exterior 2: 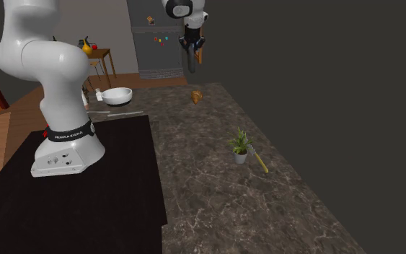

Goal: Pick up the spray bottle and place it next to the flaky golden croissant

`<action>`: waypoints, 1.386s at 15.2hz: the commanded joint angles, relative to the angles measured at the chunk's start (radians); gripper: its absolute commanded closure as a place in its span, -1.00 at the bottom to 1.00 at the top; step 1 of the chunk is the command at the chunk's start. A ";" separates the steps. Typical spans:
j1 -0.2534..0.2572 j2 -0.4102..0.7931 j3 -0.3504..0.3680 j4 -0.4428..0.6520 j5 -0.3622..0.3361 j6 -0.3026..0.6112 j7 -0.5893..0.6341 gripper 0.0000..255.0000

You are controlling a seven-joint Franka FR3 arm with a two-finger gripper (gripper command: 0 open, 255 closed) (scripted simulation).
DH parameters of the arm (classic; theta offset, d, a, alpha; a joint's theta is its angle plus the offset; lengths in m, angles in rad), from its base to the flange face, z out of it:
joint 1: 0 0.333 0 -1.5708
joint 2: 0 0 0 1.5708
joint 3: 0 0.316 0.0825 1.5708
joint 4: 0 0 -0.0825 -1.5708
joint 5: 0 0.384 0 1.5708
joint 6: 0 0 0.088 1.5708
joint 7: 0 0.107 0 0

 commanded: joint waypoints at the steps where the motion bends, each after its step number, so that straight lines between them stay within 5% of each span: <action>1: 0.017 0.045 0.016 0.060 0.002 0.002 0.044 1.00; 13: 0.085 0.341 0.072 0.482 -0.025 -0.040 0.306 1.00; 21: 0.074 0.383 0.099 0.449 0.021 0.026 0.251 1.00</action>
